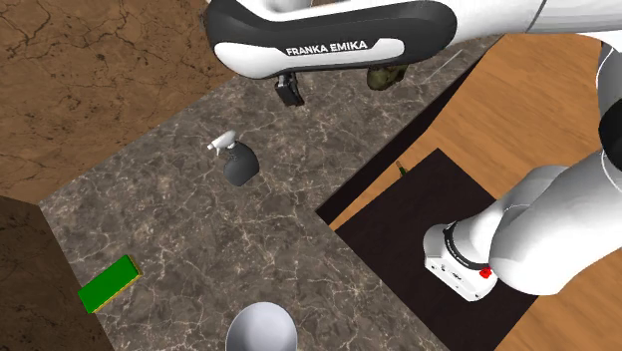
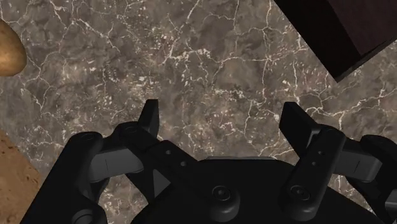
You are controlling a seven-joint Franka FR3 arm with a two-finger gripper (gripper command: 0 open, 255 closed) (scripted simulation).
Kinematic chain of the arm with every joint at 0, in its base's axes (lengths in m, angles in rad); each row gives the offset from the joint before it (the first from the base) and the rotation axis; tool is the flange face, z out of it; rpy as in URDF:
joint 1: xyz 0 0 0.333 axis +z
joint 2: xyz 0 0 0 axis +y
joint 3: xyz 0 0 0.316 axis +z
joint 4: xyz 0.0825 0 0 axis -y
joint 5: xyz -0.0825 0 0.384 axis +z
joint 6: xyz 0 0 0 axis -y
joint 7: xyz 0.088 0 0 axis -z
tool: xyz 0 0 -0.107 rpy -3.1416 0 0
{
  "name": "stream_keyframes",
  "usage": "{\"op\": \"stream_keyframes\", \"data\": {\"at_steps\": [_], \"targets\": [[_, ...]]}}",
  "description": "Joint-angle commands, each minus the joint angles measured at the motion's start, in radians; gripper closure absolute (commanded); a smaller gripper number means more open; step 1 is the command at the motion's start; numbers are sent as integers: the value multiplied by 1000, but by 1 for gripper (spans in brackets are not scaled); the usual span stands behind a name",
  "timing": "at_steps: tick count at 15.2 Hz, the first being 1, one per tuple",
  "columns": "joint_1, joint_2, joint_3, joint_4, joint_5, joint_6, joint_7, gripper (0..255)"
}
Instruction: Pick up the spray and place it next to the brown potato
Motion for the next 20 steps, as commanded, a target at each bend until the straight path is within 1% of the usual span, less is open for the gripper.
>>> {"op": "stream_keyframes", "data": {"at_steps": [1, 9, 20], "targets": [[25, 74, 19, 63, -28, -8, -21, 0], [143, 329, 76, 300, -141, -64, -120, 0], [340, 637, 121, 587, -287, -130, -291, 0]]}}
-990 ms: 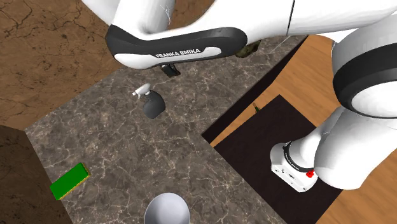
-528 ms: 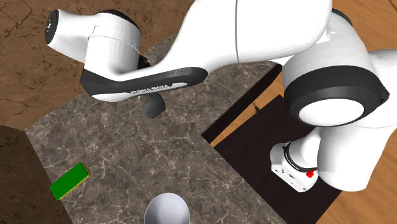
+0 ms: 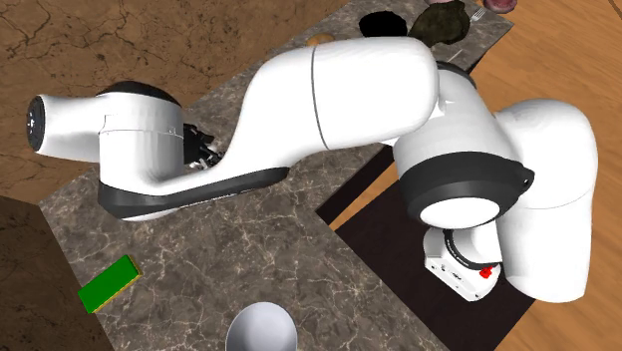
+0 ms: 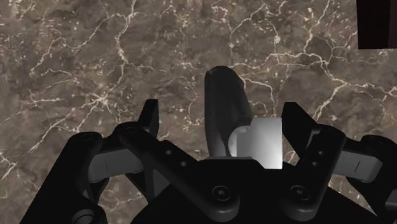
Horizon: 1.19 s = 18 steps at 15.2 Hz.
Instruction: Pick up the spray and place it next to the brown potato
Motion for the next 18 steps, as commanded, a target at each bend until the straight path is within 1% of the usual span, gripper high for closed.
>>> {"op": "stream_keyframes", "data": {"at_steps": [1, 8, 16, 17, 18], "targets": [[25, 71, 0, 32, -14, -14, -25, 0], [-12, 43, -10, -102, -17, 91, -2, 0], [-3, 41, -24, -103, -8, 95, -6, 0], [2, 54, -25, -81, -9, 87, -9, 255], [-2, 43, -24, -91, -7, 87, -11, 255]]}}
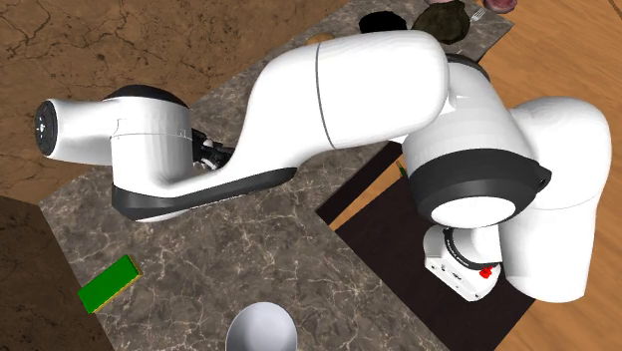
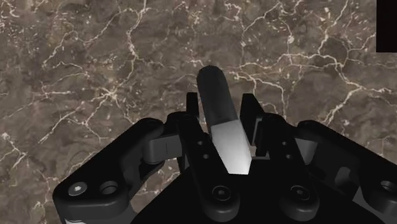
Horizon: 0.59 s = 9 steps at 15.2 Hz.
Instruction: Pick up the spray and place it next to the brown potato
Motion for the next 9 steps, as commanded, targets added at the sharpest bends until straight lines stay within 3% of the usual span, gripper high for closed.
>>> {"op": "stream_keyframes", "data": {"at_steps": [1, 3, 4, 7, 9], "targets": [[-1, 72, -2, -20, 4, -4, 1, 255], [12, 87, -1, -1, 4, -12, 12, 255], [29, 110, -2, 67, 4, -54, -2, 255], [4, 35, 7, -50, 13, -17, 15, 255], [0, 78, -7, -15, 4, -2, -2, 255]]}}
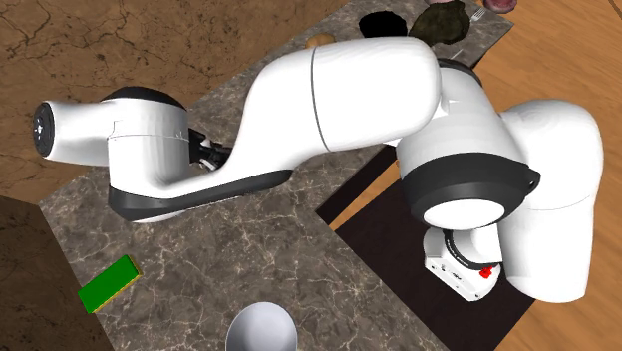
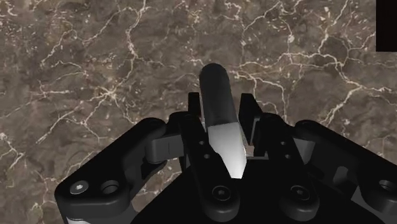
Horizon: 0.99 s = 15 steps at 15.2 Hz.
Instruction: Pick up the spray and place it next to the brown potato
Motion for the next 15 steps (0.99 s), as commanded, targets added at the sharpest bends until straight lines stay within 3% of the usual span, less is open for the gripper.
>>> {"op": "stream_keyframes", "data": {"at_steps": [1, 15], "targets": [[-9, 47, -3, -48, 7, 11, 1, 255], [6, -3, -1, 54, 21, -125, -63, 255]]}}
